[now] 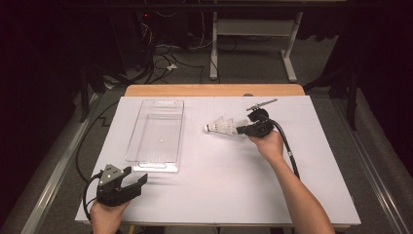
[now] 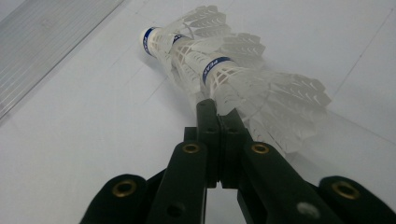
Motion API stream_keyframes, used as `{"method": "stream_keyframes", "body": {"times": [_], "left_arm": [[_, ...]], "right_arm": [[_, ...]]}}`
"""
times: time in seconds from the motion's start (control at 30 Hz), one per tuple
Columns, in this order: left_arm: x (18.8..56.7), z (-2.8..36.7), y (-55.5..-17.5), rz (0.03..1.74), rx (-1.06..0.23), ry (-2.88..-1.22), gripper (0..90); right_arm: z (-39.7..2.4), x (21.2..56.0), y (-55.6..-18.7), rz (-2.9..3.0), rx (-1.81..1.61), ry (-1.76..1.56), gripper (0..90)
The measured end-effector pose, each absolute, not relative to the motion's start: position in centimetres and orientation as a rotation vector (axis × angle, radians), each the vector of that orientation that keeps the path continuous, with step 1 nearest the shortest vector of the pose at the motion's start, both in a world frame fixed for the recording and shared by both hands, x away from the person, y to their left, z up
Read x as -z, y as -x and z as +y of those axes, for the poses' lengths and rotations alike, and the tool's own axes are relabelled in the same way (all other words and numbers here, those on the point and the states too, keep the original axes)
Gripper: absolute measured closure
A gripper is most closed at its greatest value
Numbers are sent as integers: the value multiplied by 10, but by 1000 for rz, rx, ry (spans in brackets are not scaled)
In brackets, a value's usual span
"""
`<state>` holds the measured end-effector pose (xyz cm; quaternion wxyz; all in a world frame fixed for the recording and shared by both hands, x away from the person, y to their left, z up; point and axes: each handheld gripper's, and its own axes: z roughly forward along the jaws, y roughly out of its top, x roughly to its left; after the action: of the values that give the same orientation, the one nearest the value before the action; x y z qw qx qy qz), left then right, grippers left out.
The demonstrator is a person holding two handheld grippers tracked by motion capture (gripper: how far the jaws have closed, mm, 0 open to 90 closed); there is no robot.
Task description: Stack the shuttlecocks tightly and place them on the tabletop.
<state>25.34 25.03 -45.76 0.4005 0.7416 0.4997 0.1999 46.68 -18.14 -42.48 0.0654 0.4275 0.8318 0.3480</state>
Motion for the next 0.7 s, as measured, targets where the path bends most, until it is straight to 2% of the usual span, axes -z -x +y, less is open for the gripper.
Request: {"method": "stream_keyframes", "body": {"times": [0.7], "left_arm": [[458,250,-253,1264,-506,-1879,340]], "right_arm": [[-174,427,-470,2531,-1072,-1270,900]]}}
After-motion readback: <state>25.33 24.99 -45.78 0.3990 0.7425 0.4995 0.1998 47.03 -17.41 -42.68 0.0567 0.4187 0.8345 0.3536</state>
